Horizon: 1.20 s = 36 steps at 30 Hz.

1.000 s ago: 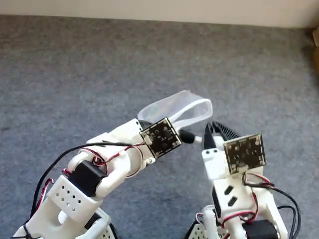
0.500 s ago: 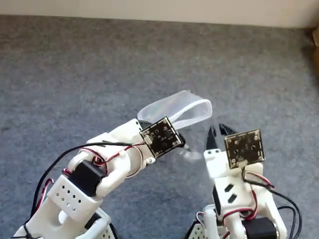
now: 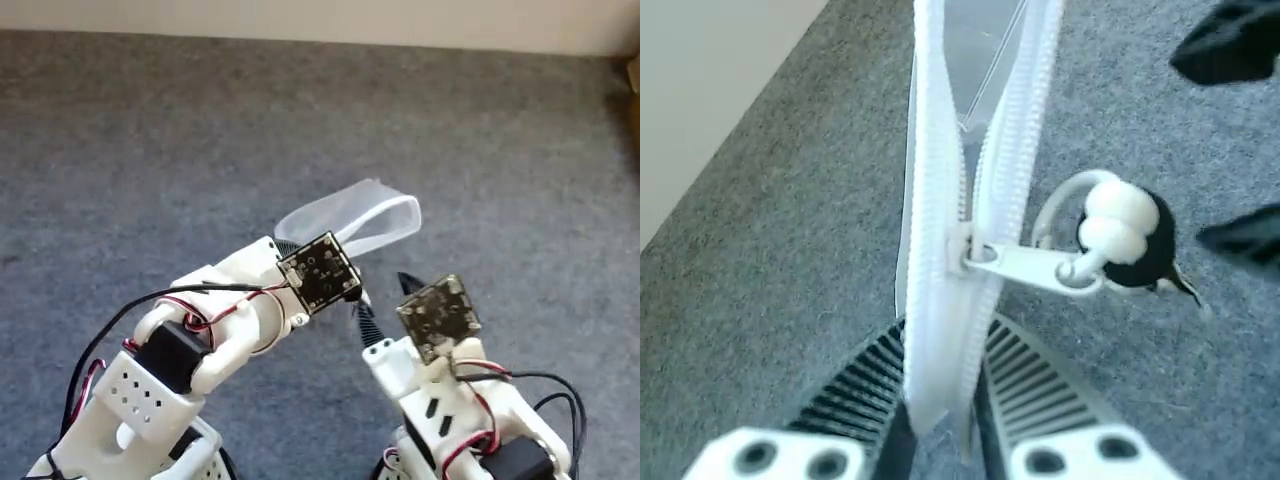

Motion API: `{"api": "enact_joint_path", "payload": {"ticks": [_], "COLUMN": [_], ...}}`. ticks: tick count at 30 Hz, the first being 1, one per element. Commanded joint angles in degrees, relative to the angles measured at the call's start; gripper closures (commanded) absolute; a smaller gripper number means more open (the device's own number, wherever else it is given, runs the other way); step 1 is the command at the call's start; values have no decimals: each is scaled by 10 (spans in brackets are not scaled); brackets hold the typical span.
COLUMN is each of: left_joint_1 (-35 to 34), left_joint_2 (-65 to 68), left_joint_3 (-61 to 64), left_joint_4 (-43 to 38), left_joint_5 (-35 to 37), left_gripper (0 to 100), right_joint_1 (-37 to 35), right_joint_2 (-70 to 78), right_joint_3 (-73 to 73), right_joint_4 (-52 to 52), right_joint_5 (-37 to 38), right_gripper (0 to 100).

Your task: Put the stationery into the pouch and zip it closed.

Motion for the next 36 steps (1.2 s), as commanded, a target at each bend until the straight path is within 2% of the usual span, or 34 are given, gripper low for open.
{"api": "enact_joint_path", "payload": {"ticks": [1,9,13,17,23,36], "left_joint_1": [-22,-21,-22,-22,-21,-19], "left_joint_2": [-2,-2,-1,-1,-1,-1], "left_joint_3": [-1,-1,-1,-1,-1,-1], "left_joint_4": [6,6,6,6,6,6], "left_joint_5": [8,8,8,8,8,8], "left_gripper": [995,995,995,995,995,995], "right_joint_1": [-40,-38,-38,-40,-41,-40], "right_joint_2": [-1,-3,-4,-12,-67,-79], "right_joint_3": [26,104,110,84,75,182], "right_joint_4": [-48,-144,-124,-107,-113,-233], "right_joint_5": [-5,-5,-11,-54,-54,-54], "right_gripper": [820,820,820,820,820,825]}}
